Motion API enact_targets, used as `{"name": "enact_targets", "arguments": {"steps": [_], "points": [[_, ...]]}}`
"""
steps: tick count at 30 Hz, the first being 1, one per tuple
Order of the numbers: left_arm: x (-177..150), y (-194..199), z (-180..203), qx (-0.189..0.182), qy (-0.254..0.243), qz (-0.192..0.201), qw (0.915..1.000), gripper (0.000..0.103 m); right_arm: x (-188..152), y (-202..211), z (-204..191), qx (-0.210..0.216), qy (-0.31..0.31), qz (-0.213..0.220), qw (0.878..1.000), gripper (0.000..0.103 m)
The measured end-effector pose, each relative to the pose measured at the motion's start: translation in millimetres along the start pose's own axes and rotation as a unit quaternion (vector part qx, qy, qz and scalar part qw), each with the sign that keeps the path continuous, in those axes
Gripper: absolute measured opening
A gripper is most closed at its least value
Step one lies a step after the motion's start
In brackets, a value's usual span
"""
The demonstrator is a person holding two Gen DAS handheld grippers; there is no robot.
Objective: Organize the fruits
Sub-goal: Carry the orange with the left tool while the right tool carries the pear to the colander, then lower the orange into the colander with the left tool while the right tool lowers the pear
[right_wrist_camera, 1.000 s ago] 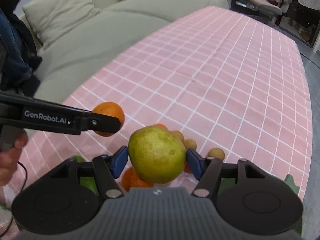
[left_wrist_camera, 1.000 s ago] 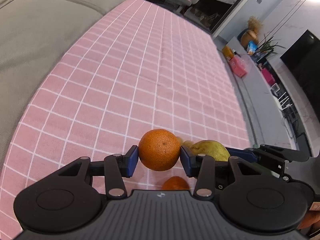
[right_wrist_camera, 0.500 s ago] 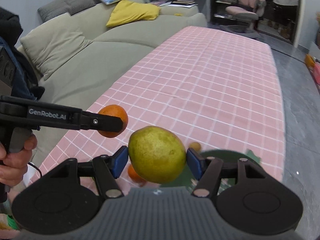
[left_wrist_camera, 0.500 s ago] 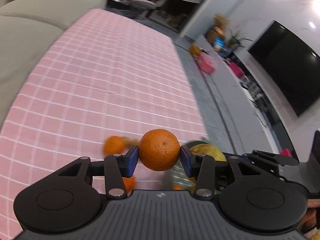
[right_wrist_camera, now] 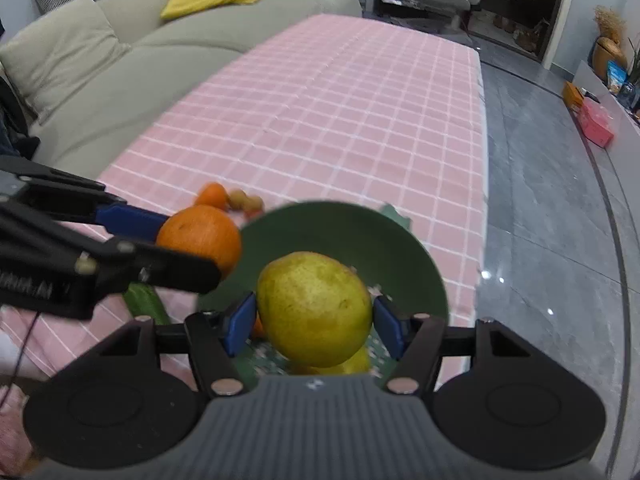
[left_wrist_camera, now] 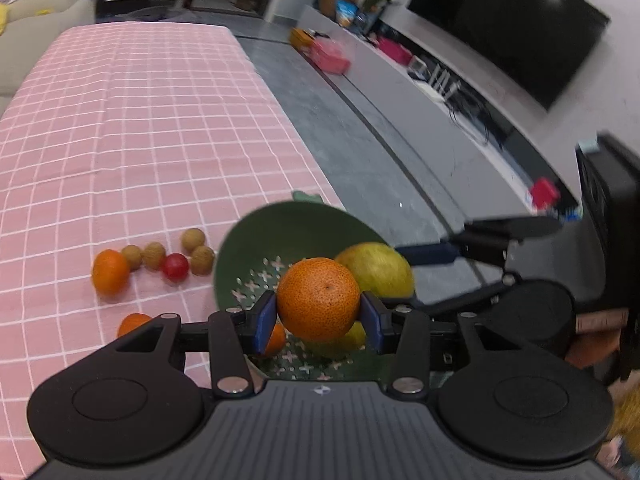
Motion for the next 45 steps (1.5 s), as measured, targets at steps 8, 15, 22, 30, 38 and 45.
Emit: {"name": "enact_targets", "arguments": {"steps": [8, 15, 22, 30, 38, 45], "points": [[-1.5, -24.8, -2.3, 0.0, -0.014, -0.029, 0.9995, 0.051, -0.8, -21.7, 11.0, -0.025, 0.022, -0.025, 0.999, 0.061], [1.2, -36.8, -9.4, 0.0, -0.008, -0.048, 0.9988, 0.051, 3.8, -29.8, 12.6, -0.03, 0.059, -0.02, 0.998, 0.061], [0.5, -45.4, -9.4, 0.023, -0.026, -0.072, 0.9968, 0.051, 22.9, -39.0, 19.0, -0.035, 0.088, -0.023, 0.995, 0.061], [-0.9, -59.4, -7.7, 0.042, -0.051, -0.11, 0.9917, 0.051, 40.2, -48.6, 29.9, -0.009, 0.07, -0.042, 0.997, 0.061], [1.0, -74.1, 3.3, 0.061, -0.066, -0.132, 0.9872, 0.052, 32.9, -50.7, 31.7, -0.001, 0.037, -0.048, 0.998, 0.06], [3.2, -75.9, -3.9, 0.039, -0.05, -0.121, 0.9906, 0.056, 31.6, -49.2, 40.8, 0.012, 0.002, -0.05, 0.999, 0.06]]}}
Point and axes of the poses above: each gripper's, at about its wrist camera, not at the fingertips, and y roughly against the way its jaws point, z to its right, x to its top, the point moved 1 cm from there along -y, roughly the way its jaws point, and after that the axes turned 15 degrees about -z, right-handed, at the moved point
